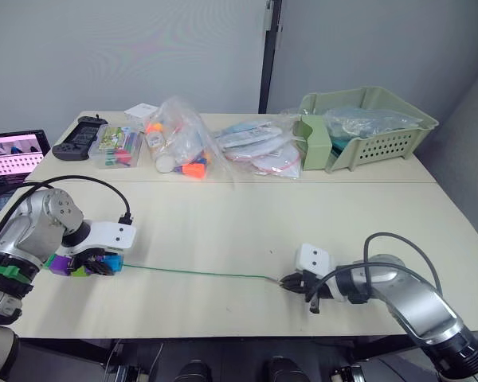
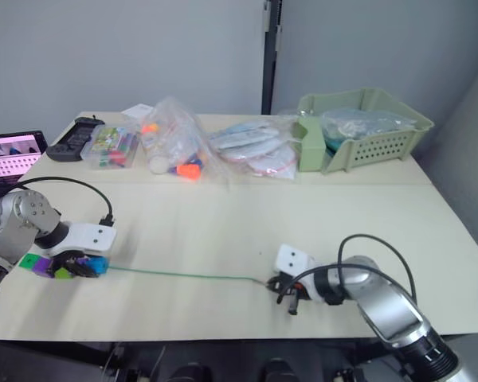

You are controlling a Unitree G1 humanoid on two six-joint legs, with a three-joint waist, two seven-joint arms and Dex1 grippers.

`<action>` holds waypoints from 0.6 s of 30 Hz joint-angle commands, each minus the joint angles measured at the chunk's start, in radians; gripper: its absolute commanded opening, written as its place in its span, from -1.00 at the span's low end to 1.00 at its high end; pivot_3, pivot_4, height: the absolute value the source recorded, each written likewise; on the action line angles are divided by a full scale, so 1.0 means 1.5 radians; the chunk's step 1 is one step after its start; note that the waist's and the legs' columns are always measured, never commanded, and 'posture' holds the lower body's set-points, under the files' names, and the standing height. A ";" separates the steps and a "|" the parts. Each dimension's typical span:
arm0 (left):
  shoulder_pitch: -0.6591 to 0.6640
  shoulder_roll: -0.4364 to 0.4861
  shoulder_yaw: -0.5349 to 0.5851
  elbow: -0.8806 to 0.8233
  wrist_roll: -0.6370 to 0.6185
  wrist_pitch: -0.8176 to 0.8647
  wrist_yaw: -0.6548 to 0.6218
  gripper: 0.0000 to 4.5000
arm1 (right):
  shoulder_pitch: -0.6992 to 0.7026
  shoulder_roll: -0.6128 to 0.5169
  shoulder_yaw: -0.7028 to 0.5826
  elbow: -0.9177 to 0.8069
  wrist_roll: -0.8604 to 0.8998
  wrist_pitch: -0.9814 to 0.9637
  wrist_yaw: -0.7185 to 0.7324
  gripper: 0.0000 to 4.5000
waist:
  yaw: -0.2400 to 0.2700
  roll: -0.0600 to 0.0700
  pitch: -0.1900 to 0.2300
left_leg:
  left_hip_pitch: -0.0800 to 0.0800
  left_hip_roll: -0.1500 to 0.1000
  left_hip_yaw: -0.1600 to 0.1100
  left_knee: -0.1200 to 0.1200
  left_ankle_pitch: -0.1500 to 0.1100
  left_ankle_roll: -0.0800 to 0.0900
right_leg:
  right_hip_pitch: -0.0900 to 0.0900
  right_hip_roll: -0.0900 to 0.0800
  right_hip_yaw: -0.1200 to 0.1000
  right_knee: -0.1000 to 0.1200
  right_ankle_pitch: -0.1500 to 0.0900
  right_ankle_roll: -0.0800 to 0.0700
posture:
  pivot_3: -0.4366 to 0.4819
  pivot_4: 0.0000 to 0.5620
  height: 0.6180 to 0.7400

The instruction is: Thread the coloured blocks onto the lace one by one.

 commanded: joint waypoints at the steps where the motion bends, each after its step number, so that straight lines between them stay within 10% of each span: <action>1: 0.018 -0.010 -0.001 -0.019 -0.007 0.014 -0.011 -0.38 | 0.008 -0.011 -0.025 -0.028 0.012 -0.002 -0.002 -1.00 | 0.000 0.000 0.000 | 0.000 0.000 0.000 0.000 0.000 0.000 | 0.000 0.000 0.000 0.000 0.000 0.000 | -0.05 -0.47 1.00; 18: 0.039 -0.018 0.015 -0.056 -0.010 0.024 -0.006 -0.38 | 0.170 -0.103 -0.200 0.003 0.025 -0.033 -0.032 -1.00 | 0.012 0.000 -0.001 | 0.001 -0.001 0.000 0.002 0.000 0.000 | 0.002 -0.001 0.000 -0.001 0.000 0.000 | -0.05 -0.47 1.00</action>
